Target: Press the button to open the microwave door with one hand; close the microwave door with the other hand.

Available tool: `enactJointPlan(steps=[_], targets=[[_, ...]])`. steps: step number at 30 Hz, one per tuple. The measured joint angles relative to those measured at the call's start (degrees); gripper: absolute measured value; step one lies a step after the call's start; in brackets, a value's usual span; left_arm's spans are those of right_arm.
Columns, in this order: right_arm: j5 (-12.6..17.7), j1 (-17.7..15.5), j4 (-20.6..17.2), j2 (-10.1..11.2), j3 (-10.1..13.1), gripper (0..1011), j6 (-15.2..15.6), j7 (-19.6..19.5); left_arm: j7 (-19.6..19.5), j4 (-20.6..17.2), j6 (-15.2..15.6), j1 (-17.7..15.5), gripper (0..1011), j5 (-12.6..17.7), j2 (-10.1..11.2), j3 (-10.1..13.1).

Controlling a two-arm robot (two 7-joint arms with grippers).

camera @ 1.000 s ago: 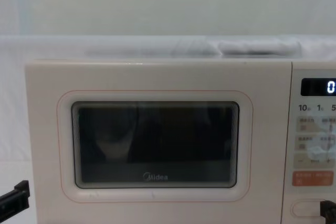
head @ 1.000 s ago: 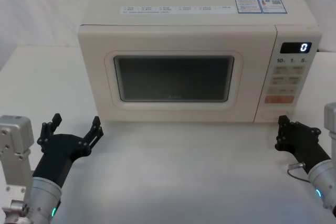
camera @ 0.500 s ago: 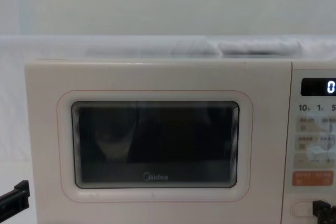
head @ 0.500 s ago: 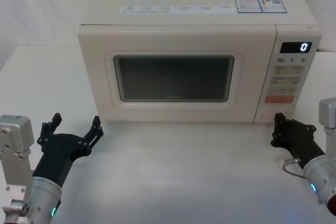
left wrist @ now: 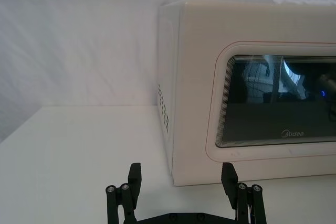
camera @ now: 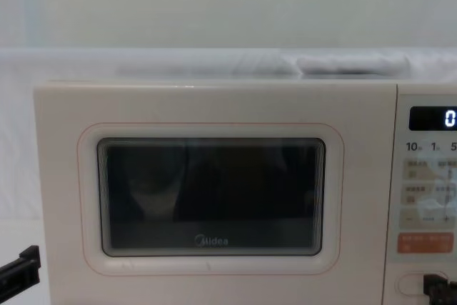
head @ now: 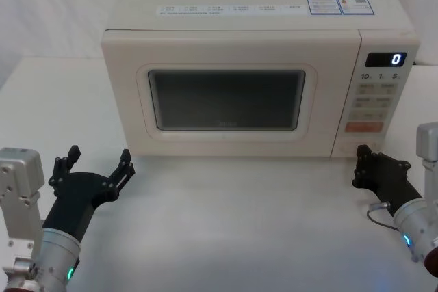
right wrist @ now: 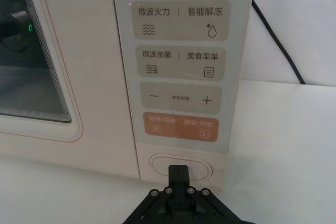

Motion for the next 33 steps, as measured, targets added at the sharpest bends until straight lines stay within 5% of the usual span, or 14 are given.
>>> enactJointPlan(steps=[33], targets=[[-0.9, 2.7, 3.9, -1.2, -0.8, 0, -1.3, -1.3, 0.0, 0.0, 0.0, 0.0, 1001, 0.0, 0.0, 0.0]])
